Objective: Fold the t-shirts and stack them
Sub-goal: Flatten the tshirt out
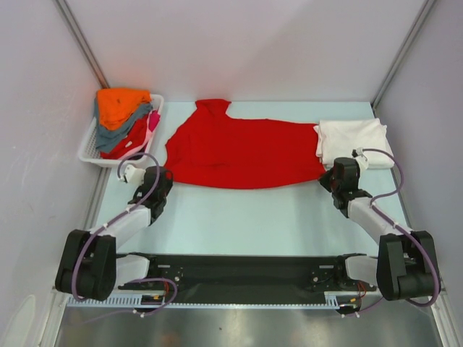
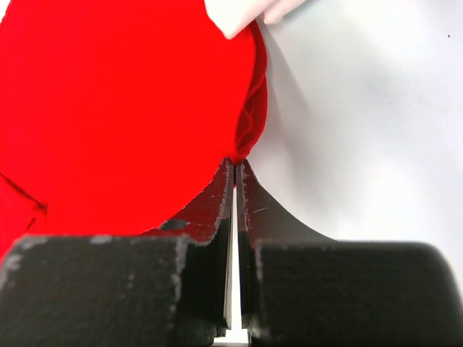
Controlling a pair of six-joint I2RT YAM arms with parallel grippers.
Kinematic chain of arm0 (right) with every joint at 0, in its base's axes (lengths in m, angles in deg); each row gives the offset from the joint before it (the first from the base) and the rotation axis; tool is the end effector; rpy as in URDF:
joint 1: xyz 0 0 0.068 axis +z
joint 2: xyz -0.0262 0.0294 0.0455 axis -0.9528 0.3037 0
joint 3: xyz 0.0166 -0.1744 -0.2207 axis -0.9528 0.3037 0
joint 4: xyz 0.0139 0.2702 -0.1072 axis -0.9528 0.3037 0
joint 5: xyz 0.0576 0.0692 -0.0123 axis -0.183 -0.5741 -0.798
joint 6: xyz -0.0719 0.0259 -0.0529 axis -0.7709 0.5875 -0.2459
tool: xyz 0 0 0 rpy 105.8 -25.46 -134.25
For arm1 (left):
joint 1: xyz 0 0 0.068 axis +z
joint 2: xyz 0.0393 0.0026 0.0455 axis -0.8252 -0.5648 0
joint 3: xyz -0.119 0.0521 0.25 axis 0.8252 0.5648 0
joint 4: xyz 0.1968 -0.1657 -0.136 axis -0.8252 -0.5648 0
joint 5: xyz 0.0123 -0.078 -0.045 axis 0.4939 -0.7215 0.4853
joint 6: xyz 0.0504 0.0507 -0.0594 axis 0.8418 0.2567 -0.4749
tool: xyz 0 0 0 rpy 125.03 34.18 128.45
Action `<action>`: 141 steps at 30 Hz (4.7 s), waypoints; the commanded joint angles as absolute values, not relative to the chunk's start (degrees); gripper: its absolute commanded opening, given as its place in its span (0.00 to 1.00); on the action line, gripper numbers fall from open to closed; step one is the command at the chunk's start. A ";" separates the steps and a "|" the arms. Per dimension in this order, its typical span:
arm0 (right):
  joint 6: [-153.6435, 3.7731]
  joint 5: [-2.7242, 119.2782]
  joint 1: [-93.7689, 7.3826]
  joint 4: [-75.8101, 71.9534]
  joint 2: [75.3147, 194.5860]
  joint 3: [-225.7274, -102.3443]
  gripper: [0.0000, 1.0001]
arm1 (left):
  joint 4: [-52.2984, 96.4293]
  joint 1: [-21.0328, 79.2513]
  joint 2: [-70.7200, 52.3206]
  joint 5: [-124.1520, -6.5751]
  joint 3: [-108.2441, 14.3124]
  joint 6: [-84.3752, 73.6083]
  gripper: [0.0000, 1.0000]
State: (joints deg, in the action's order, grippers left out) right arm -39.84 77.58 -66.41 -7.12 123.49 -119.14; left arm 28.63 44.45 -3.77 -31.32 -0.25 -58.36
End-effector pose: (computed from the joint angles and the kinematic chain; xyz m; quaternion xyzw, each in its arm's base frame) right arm 0.3066 0.0148 0.1550 0.3169 0.8218 0.1063 0.4614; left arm 0.2882 -0.0198 0.1318 -0.4807 0.7298 -0.1154 0.4722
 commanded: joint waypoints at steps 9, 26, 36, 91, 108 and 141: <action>-43.34 77.34 -65.99 4.93 117.86 -134.08 0.00 | 14.43 45.15 6.61 -28.00 -9.07 -52.87 0.00; -46.59 69.87 -65.99 15.93 102.22 -156.49 0.00 | -1.74 45.15 29.29 -35.64 -34.54 -38.11 0.00; -45.28 67.85 -65.99 20.41 95.27 -168.27 0.00 | -10.70 45.15 31.67 -41.89 -56.06 -35.12 0.00; -32.79 42.54 -81.46 1.34 156.28 -167.27 0.00 | 35.16 58.86 -25.30 -69.76 -39.50 -43.11 0.00; -38.06 52.55 -76.81 3.00 133.60 -134.03 0.00 | 26.22 59.04 6.16 -57.98 -2.84 -38.01 0.00; -38.68 65.83 -73.90 19.62 100.45 -111.17 0.00 | 1.86 59.04 30.53 -47.17 10.00 -41.79 0.11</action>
